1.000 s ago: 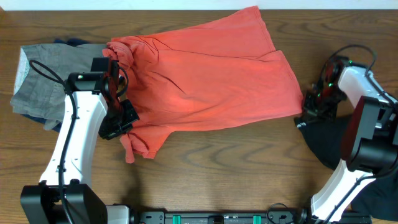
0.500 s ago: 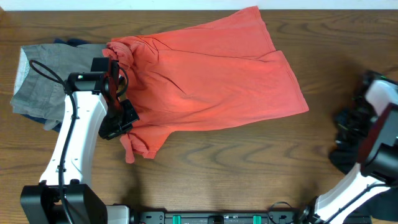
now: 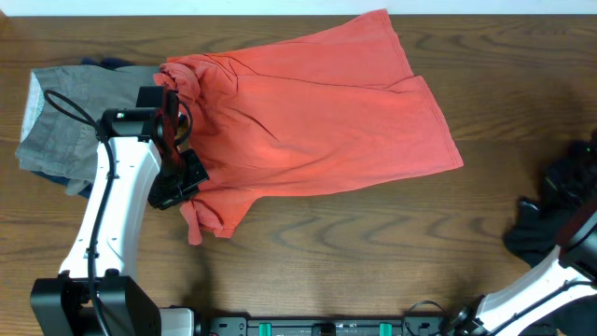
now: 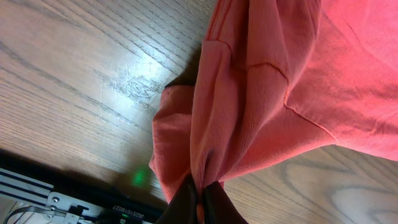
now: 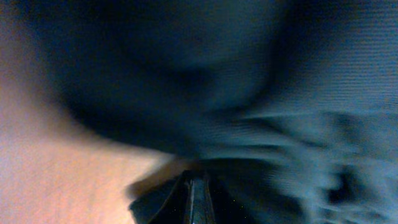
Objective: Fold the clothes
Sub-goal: 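Grasp the right edge of the T-shirt with the right gripper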
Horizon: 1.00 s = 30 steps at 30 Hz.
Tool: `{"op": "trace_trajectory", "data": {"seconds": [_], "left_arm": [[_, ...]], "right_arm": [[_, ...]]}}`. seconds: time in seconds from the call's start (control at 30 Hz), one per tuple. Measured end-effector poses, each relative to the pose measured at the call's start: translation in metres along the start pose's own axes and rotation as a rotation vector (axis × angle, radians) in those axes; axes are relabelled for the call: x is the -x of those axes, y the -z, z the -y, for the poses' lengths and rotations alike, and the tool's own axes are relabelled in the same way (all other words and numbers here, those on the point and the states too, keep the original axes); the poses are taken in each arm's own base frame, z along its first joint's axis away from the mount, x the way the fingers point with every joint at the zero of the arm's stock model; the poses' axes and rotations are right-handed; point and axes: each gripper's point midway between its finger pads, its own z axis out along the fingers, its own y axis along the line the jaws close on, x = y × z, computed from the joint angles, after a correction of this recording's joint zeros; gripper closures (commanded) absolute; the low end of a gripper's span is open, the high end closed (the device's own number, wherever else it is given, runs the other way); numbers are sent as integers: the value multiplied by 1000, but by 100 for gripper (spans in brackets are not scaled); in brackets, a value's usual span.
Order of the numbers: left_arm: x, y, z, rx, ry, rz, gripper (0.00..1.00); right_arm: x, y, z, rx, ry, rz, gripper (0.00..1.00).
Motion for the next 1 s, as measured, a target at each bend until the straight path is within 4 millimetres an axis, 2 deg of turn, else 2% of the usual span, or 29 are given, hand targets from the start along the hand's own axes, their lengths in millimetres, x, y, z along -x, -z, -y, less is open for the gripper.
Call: {"op": "trace_trajectory", "data": {"seconds": [0.07, 0.1, 0.13, 0.27, 0.33, 0.37, 0.43, 0.47, 0.63, 0.73, 0.83, 0.9, 0.93, 1.0], "left_arm": [[0, 0, 0, 0, 0, 0, 94], [0, 0, 0, 0, 0, 0, 94], [0, 0, 0, 0, 0, 0, 94], [0, 0, 0, 0, 0, 0, 93], [0, 0, 0, 0, 0, 0, 94], [0, 0, 0, 0, 0, 0, 93], [0, 0, 0, 0, 0, 0, 94], [0, 0, 0, 0, 0, 0, 94], [0, 0, 0, 0, 0, 0, 93], [0, 0, 0, 0, 0, 0, 94], [0, 0, 0, 0, 0, 0, 94], [0, 0, 0, 0, 0, 0, 94], [0, 0, 0, 0, 0, 0, 94], [0, 0, 0, 0, 0, 1, 94]], "right_arm": [[-12, 3, -30, 78, 133, -18, 86], [-18, 5, -41, 98, 183, -22, 80], [-27, 8, -56, 121, 244, -24, 70], [-67, 21, -104, 173, 462, -30, 68], [-84, 24, -120, 185, 525, -33, 63], [-91, 25, -127, 190, 545, -36, 53], [-103, 24, -136, 193, 569, -43, 26], [-108, 23, -138, 190, 574, -48, 23], [-127, 8, -145, 188, 591, -65, 24], [-134, -3, -146, 193, 582, -69, 29], [-135, -3, -153, 222, 566, -32, 35], [-133, -3, -158, 248, 551, -2, 47], [-132, -3, -161, 261, 538, 12, 57], [-130, -4, -164, 280, 519, 28, 85]]}}
